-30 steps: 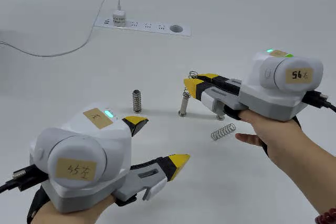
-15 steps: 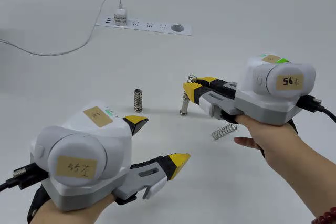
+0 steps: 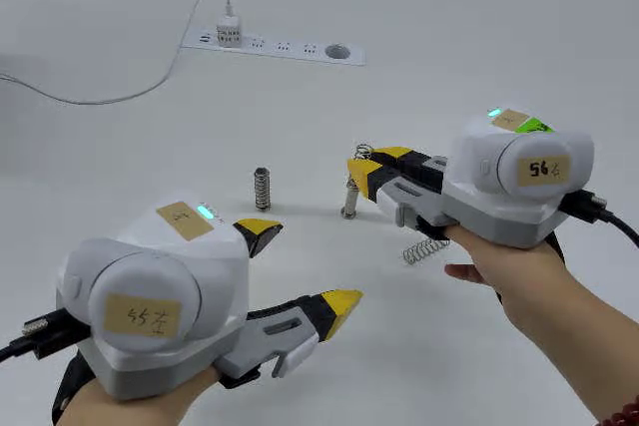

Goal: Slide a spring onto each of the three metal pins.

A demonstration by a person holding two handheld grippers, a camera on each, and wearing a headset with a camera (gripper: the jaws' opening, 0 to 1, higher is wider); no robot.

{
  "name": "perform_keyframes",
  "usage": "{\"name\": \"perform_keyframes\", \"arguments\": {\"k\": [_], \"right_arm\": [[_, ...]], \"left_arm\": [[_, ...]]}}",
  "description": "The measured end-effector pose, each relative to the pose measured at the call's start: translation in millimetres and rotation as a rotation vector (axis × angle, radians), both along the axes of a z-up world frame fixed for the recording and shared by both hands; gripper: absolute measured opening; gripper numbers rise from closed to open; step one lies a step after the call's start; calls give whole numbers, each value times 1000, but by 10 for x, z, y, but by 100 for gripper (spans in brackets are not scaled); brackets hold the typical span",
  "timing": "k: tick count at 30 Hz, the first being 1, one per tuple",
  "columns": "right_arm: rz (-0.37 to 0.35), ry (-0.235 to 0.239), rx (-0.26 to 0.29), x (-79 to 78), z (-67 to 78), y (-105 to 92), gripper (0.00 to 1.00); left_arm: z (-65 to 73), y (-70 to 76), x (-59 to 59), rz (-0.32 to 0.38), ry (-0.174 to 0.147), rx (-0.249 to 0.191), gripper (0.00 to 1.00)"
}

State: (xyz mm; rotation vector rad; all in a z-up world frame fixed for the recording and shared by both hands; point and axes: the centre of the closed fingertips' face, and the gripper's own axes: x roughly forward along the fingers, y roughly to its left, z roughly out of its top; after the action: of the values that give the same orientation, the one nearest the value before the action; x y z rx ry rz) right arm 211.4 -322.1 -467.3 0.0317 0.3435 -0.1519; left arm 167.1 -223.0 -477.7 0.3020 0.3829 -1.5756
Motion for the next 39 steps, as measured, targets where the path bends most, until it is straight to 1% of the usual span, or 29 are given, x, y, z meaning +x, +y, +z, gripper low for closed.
{"name": "perform_keyframes", "arguments": {"k": [5,25,39], "right_arm": [[3,18,-3,-16,-70,3,12],[2,53,12,2,-232,23,12],[5,91,26,1,-354,19,12]], "left_arm": [[6,2,7,2,-1,-2,57],[-1,9,20,4,3,1,56],[-6,15,23,6,1,4,55]]}}
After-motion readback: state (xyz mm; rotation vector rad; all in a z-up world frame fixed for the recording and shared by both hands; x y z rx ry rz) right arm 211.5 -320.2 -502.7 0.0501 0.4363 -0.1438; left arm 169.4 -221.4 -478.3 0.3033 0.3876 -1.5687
